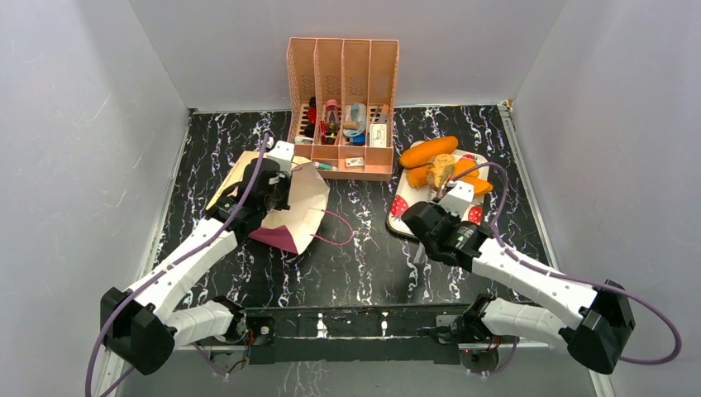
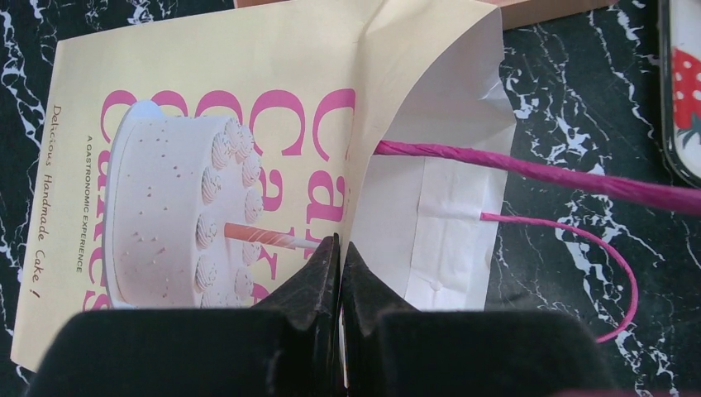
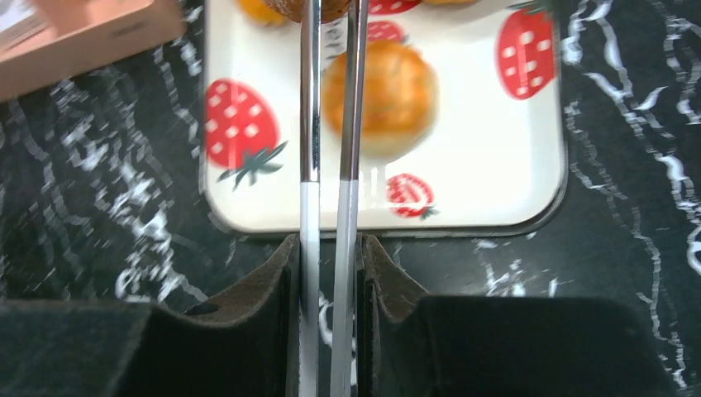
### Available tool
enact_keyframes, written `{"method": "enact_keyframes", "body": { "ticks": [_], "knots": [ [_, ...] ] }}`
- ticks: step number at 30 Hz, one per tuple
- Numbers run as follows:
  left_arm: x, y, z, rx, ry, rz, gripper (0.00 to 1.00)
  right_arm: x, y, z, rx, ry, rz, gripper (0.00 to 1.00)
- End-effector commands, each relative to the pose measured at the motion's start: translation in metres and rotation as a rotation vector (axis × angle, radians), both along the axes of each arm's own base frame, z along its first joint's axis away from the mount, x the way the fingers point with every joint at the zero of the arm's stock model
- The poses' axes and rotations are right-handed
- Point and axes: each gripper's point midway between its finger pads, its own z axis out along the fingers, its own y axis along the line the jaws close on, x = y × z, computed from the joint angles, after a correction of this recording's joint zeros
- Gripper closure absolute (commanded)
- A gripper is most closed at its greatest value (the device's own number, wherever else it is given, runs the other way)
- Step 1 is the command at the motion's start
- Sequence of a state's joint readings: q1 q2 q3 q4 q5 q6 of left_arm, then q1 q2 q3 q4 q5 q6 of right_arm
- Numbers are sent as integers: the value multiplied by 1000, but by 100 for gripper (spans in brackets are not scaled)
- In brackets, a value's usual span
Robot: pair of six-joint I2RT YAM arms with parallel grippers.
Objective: Take the fake bread out of the paper bag
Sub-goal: Place the fake bread in the container.
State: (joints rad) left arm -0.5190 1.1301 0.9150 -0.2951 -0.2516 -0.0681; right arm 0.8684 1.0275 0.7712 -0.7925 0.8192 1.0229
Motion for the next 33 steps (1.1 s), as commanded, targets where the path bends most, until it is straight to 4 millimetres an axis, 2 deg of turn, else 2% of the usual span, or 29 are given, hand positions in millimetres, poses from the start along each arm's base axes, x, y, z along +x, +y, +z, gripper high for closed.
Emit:
{"method": "enact_keyframes", "body": {
  "ticks": [1, 6, 10, 13, 16, 19, 33],
  "knots": [
    [-7, -6, 8, -60, -22, -33, 100, 26, -27, 6, -18, -56, -82, 100],
    [-10, -6, 11, -75, -33, -43, 100, 43, -41, -1, -31, -32, -110, 97],
    [-11, -7, 12, -80, -34, -45, 100, 53, -43, -5, -21, -21, -109, 82],
    [-10, -7, 12, -82, -32, -45, 100, 56, -44, -10, -21, -3, -108, 80],
    [-10, -8, 11, -83, -30, -46, 100, 58, -44, -16, -13, 6, -108, 72],
    [-11, -8, 11, -83, -29, -46, 100, 60, -45, -20, -9, 16, -109, 69],
    [-11, -9, 9, -86, -21, -48, 100, 57, -45, -29, 19, 34, -103, 68]
  ]
}}
